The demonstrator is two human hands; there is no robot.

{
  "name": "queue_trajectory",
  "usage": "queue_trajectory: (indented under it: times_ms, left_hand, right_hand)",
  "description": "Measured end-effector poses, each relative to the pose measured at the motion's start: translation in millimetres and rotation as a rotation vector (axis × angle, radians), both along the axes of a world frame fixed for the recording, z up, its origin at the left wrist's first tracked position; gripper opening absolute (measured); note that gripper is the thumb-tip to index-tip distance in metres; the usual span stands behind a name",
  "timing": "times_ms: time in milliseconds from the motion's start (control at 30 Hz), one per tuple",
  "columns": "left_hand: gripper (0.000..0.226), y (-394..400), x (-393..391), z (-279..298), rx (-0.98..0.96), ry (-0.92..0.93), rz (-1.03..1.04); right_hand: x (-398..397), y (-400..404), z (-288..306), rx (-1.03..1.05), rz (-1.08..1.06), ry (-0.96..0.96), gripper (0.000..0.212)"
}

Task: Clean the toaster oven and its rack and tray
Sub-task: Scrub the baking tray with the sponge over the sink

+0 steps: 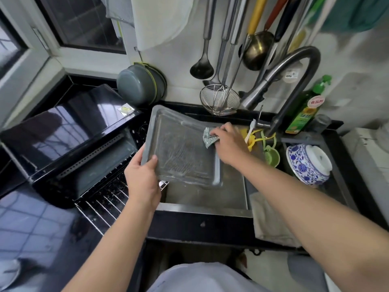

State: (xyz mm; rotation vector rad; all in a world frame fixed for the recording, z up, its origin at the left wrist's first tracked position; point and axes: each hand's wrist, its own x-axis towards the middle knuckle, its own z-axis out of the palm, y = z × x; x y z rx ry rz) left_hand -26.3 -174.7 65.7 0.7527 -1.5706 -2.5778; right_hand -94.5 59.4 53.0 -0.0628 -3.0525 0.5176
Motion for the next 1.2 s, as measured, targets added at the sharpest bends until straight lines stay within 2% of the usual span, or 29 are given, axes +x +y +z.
queue_trajectory:
  times_ms: [67, 133, 233, 267, 333, 367, 467, 533, 633, 733, 833, 967, 1133, 1200]
  left_hand:
    - [0.045, -4, -5, -2, 0.015, -0.010, 0.052]
    - [0.043, -4, -3, -7, 0.038, -0.049, 0.107]
    - [0.039, -6, 1, -19, 0.152, -0.128, 0.203]
    - [0.037, -8, 3, -22, 0.190, -0.144, 0.218]
    - [0.034, -9, 6, -26, 0.235, -0.156, 0.233]
    - [0.032, -8, 9, -26, 0.235, -0.158, 0.235]
    - [0.033, -2, 18, -24, 0.191, -0.153, 0.167]
    - [0.034, -2, 23, -24, 0.159, -0.146, 0.084]
    - [0.032, -3, 34, -24, 0.165, -0.158, -0.015]
    - [0.029, -3, 40, -21, 0.205, -0.134, -0.029]
    - [0.029, -4, 34, -18, 0.195, -0.090, -0.027]
    - [0.031, 2, 36, -18, 0.173, -0.079, -0.038]
    - [0.032, 4, 43, -22, 0.258, -0.103, 0.018]
    - [0.033, 5, 44, -20, 0.260, -0.099, -0.007]
  right_hand:
    - [11, -5, -6, -0.093, -0.031, -0.101, 0.031]
    - [33, -13, -9, -0.213, -0.062, -0.185, 0.035]
    - [70, -32, -16, -0.366, -0.093, -0.270, 0.057]
    - [80, -36, -23, -0.409, -0.138, -0.250, 0.053]
    - [89, -39, -35, -0.487, -0.275, -0.151, 0.023]
    - [89, -39, -38, -0.535, -0.356, -0.128, 0.017]
    - [75, -34, -40, -0.730, -0.553, -0.190, 0.017]
    - [57, -25, -35, -0.699, -0.551, -0.166, 0.018]
    - [25, -2, -8, -0.562, -0.470, -0.025, 0.020]
    - [3, 10, 21, -0.508, -0.339, -0.047, 0.044]
    - [-1, 6, 18, -0.402, -0.320, -0.098, 0.028]
    - [3, 1, -1, -0.590, -0.469, -0.127, 0.016]
    - [10, -3, 1, -0.678, -0.395, -0.118, 0.047]
    - [13, -2, 2, -0.612, -0.384, -0.107, 0.045]
